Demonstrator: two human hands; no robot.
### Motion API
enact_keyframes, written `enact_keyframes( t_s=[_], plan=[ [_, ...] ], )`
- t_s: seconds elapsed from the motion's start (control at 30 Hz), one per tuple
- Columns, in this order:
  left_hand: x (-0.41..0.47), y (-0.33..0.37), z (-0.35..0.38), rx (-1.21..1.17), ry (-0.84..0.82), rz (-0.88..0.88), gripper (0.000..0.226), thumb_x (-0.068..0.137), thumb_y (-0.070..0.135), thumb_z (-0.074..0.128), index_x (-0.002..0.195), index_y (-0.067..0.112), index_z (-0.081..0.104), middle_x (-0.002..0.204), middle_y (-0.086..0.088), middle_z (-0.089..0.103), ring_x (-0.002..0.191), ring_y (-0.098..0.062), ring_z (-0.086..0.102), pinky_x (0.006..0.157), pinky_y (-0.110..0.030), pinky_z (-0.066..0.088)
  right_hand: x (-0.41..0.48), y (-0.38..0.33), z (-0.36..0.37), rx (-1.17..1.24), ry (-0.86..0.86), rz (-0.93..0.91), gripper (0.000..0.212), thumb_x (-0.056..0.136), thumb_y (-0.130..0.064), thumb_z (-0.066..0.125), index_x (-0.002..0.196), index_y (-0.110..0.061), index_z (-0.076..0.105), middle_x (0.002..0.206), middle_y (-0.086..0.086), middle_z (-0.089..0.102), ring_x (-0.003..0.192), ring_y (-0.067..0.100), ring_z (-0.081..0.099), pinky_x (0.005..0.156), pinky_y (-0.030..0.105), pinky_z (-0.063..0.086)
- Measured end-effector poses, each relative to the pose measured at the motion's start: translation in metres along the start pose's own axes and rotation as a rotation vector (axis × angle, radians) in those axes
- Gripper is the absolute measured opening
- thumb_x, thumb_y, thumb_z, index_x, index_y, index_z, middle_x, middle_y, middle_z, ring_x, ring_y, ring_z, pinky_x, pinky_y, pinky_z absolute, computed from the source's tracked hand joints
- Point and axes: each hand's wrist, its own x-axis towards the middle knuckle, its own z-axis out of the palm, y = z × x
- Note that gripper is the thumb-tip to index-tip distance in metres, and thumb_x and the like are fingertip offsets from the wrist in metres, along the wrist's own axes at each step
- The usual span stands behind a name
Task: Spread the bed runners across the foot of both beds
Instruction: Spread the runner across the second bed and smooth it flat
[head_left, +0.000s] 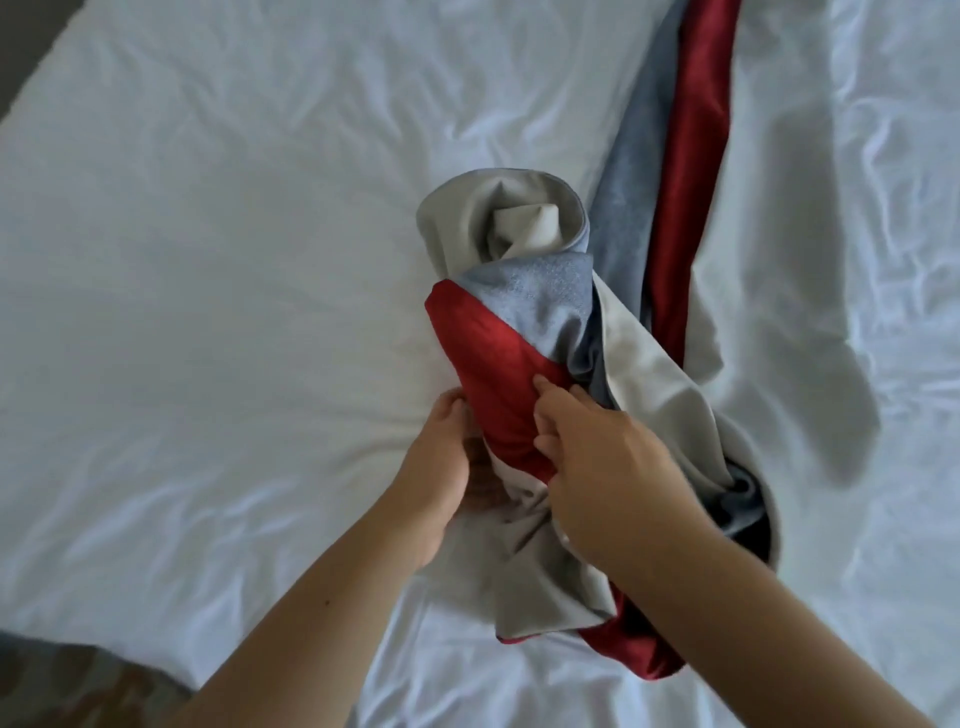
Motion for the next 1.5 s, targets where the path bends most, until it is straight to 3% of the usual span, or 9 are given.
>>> enact_keyframes(
  t_s=[0.13, 0.3, 0.5, 0.67, 0.8, 0.97, 1.1, 1.27, 1.5],
  plan=[
    [-0.004, 0.003, 0.013, 0.013, -0.187, -0.19, 0.051, 0.105, 0.05, 0.033, 0.105, 0.013, 0.068, 0.091, -0.013, 0.075, 0.078, -0.029, 0.073, 0.071, -0.043, 0.06, -0.027, 0.006, -0.028, -0.208, -0.07, -0.013, 0.017, 0.091, -0.022, 0.043, 0.103, -0.031, 0.051, 0.085, -0.01, 0.055, 0.071, 0.02, 0.056, 0.067, 0.036, 0.051],
    [0.006, 0.005, 0.026, -0.322, -0.126, -0.005, 0.06, 0.091, 0.029, 0.069, 0.146, 0.03, 0.043, 0.106, -0.012, 0.068, 0.094, -0.029, 0.06, 0.082, -0.044, 0.047, -0.041, -0.002, -0.045, -0.261, -0.036, 0.03, 0.023, 0.086, -0.011, 0.048, 0.091, -0.031, 0.038, 0.088, -0.011, 0.052, 0.075, 0.015, 0.059, 0.068, 0.04, 0.055],
    [-0.015, 0.027, 0.023, -0.11, 0.002, 0.25, 0.039, 0.094, -0.004, 0.06, 0.124, 0.021, 0.066, 0.077, -0.001, 0.067, 0.052, -0.007, 0.054, 0.057, -0.024, 0.048, -0.046, -0.007, -0.039, -0.199, 0.115, 0.016, 0.014, 0.076, -0.023, 0.031, 0.083, -0.029, 0.041, 0.074, -0.015, 0.049, 0.063, 0.011, 0.055, 0.057, 0.04, 0.054],
    [-0.04, 0.055, -0.001, 0.459, 0.367, 0.844, 0.03, 0.101, 0.013, 0.06, 0.12, 0.033, 0.07, 0.101, 0.012, 0.071, 0.061, -0.018, 0.063, 0.057, -0.031, 0.053, -0.044, -0.02, -0.025, -0.192, 0.192, 0.012, 0.025, 0.09, -0.013, 0.048, 0.079, -0.031, 0.035, 0.07, -0.015, 0.046, 0.055, -0.001, 0.043, 0.045, 0.028, 0.044],
    [-0.087, 0.082, -0.03, 0.475, 0.571, 1.297, 0.04, 0.098, -0.004, 0.052, 0.11, 0.029, 0.071, 0.101, -0.005, 0.056, 0.063, -0.03, 0.053, 0.061, -0.037, 0.043, -0.035, -0.04, -0.015, -0.117, 0.305, -0.123, 0.012, 0.096, -0.028, 0.047, 0.084, -0.029, 0.046, 0.078, -0.012, 0.053, 0.06, 0.009, 0.049, 0.046, 0.032, 0.04],
    [-0.076, 0.072, -0.127, 0.315, 0.868, 0.996, 0.013, 0.097, 0.037, 0.056, 0.086, 0.031, 0.061, 0.075, -0.025, 0.055, 0.062, -0.039, 0.054, 0.059, -0.045, 0.049, -0.015, -0.056, 0.005, -0.097, 0.261, -0.195, 0.017, 0.091, -0.016, 0.064, 0.102, -0.029, 0.059, 0.098, -0.01, 0.062, 0.079, 0.019, 0.063, 0.054, 0.039, 0.052],
    [-0.068, 0.049, -0.169, 0.595, 0.842, 0.748, 0.051, 0.087, 0.019, 0.069, 0.136, 0.019, 0.057, 0.133, -0.009, 0.062, 0.122, -0.023, 0.061, 0.106, -0.036, 0.047, 0.009, -0.077, 0.03, -0.06, 0.185, -0.215, 0.029, 0.095, -0.022, 0.06, 0.122, -0.031, 0.058, 0.122, -0.013, 0.059, 0.104, 0.016, 0.063, 0.074, 0.038, 0.057],
    [-0.066, 0.027, -0.201, 0.768, 0.837, 0.455, 0.024, 0.091, 0.013, 0.067, 0.111, 0.021, 0.056, 0.115, -0.003, 0.051, 0.074, -0.014, 0.059, 0.076, -0.039, 0.049, 0.037, -0.102, 0.06, -0.169, -0.015, -0.187, 0.049, 0.1, -0.029, 0.05, 0.147, -0.037, 0.036, 0.158, -0.009, 0.029, 0.144, 0.015, 0.03, 0.111, 0.04, 0.042],
    [-0.063, 0.036, -0.201, 0.751, 0.844, 0.401, 0.028, 0.092, 0.037, 0.067, 0.112, 0.02, 0.056, 0.114, 0.001, 0.045, 0.088, -0.025, 0.06, 0.08, -0.046, 0.056, 0.057, -0.122, 0.079, -0.228, -0.075, -0.165, 0.057, 0.101, -0.031, 0.05, 0.153, -0.037, 0.028, 0.164, -0.007, 0.017, 0.147, 0.016, 0.024, 0.113, 0.039, 0.04]
  ],
)
